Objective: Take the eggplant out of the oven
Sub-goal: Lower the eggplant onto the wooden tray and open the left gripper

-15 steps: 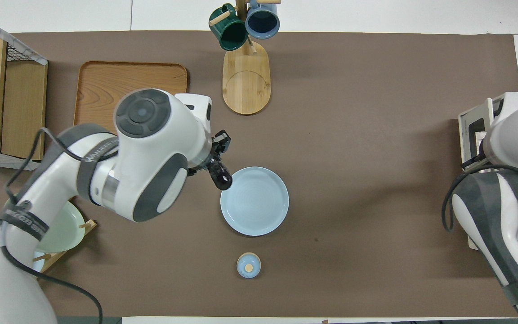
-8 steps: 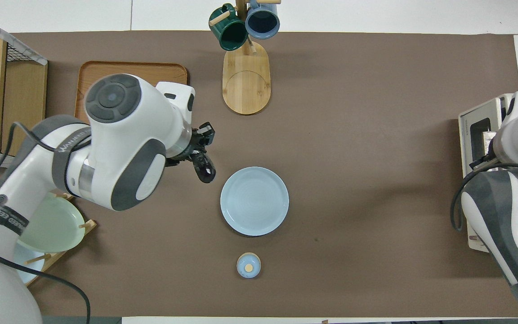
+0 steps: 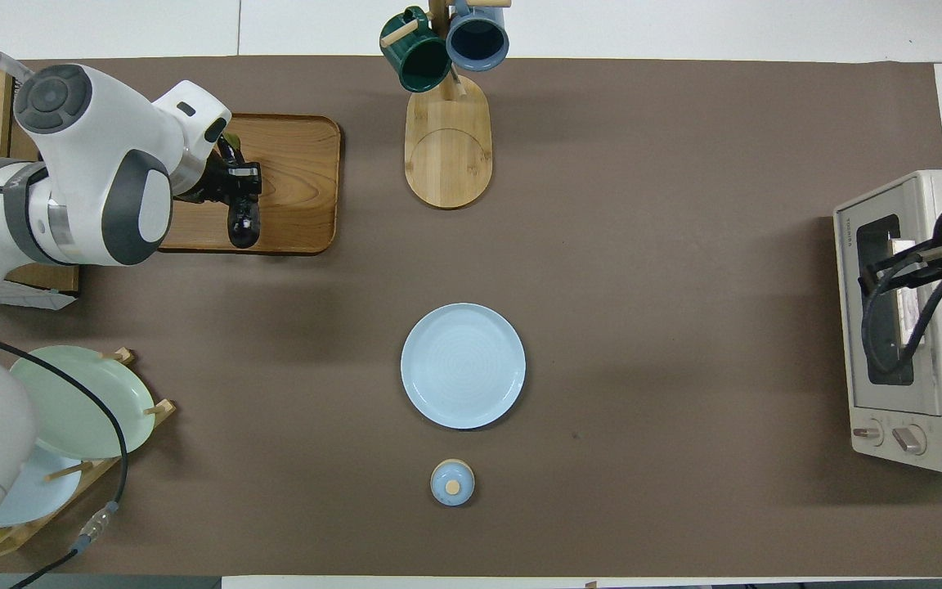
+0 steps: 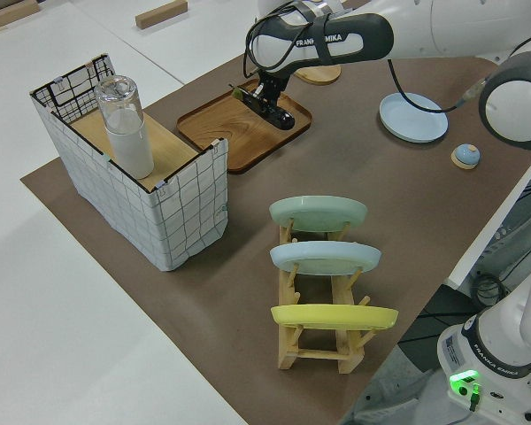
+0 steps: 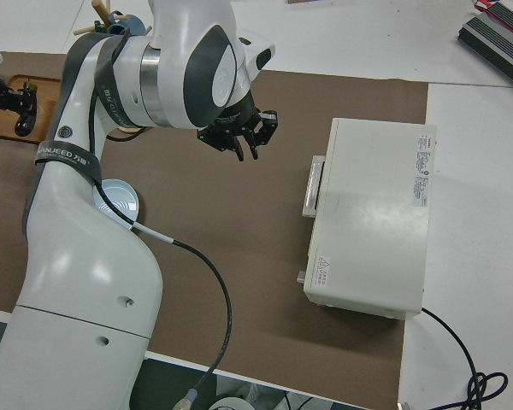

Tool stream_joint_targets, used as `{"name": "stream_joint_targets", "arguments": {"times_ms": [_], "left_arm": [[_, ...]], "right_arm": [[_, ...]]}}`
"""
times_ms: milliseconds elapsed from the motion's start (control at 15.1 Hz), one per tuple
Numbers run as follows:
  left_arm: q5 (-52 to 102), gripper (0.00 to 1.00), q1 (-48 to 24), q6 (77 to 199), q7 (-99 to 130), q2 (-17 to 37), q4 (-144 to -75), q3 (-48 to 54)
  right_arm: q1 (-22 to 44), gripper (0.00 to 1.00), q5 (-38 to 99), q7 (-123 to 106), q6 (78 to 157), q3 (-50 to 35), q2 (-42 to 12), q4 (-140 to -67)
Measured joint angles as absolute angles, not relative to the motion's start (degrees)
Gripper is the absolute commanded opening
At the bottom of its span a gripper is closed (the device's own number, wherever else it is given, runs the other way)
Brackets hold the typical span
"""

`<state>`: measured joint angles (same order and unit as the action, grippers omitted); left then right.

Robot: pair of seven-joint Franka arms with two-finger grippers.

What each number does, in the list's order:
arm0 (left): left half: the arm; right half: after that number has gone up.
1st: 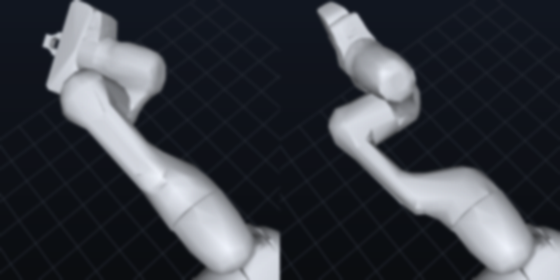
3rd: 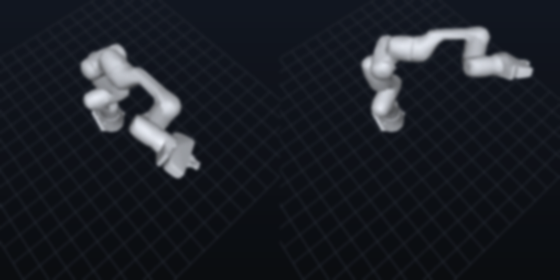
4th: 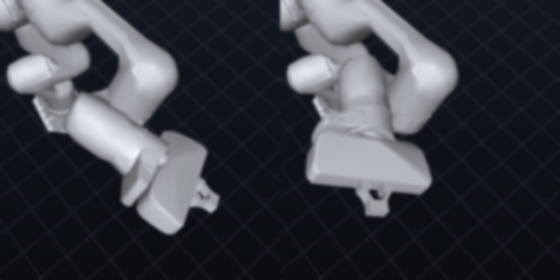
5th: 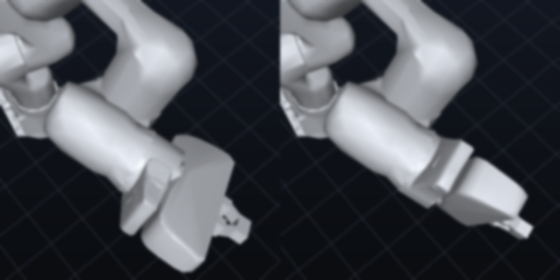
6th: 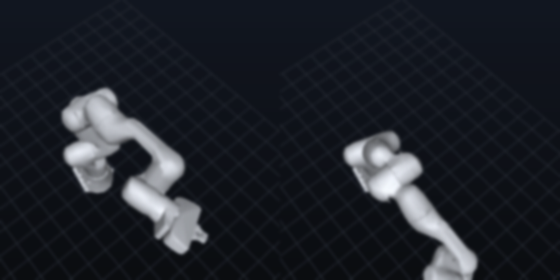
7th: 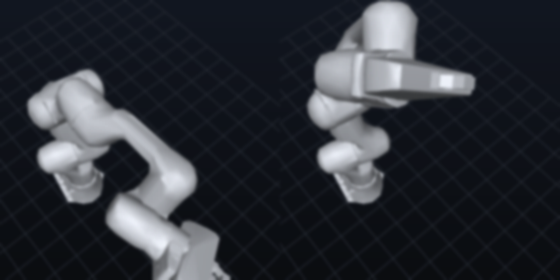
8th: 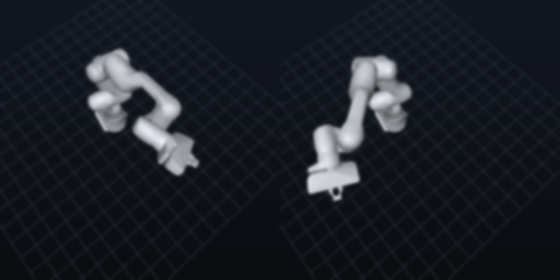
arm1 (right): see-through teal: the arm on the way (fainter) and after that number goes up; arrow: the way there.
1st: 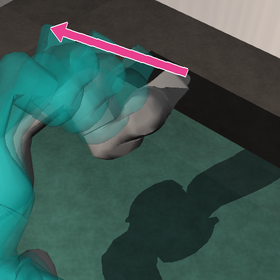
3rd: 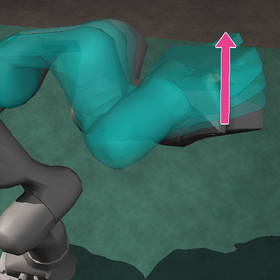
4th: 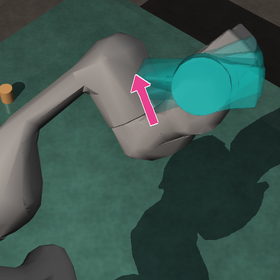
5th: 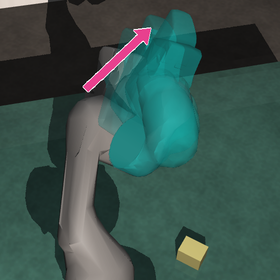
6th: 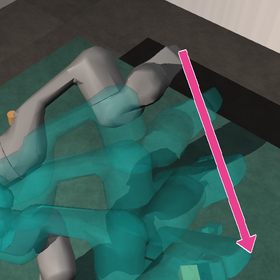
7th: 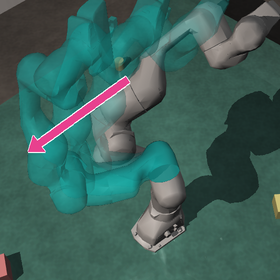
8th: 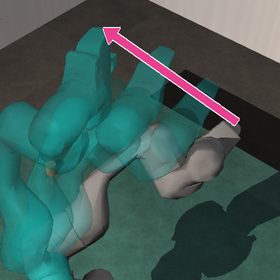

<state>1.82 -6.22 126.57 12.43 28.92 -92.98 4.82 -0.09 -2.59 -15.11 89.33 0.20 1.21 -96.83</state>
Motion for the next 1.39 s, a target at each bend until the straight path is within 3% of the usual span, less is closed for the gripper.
{"name": "stream_joint_targets", "arguments": {"times_ms": [332, 398, 996, 1395], "left_arm": [[1.6, 0.0, -4.1, 127.8, 12.0, 31.0, -91.5, 4.9], [1.4, 0.99, -4.0, 127.8, 11.7, 31.0, -91.4, 4.9], [1.4, 1.0, -3.6, 127.3, 12.6, 28.8, -90.2, 5.2], [1.4, 1.0, -3.4, 111.2, 14.6, 16.2, -89.4, 5.2]], "right_arm": [[2.9, 1.0, -2.8, -14.5, 87.7, 0.8, 1.1, -95.8], [5.0, 1.0, -3.0, -13.0, 87.2, 1.8, 1.1, -95.6], [6.9, 1.0, -3.2, -11.5, 86.5, 4.3, 1.0, -95.4], [6.3, 1.0, -3.2, -11.4, 86.6, 4.5, 1.0, -95.2]]}}
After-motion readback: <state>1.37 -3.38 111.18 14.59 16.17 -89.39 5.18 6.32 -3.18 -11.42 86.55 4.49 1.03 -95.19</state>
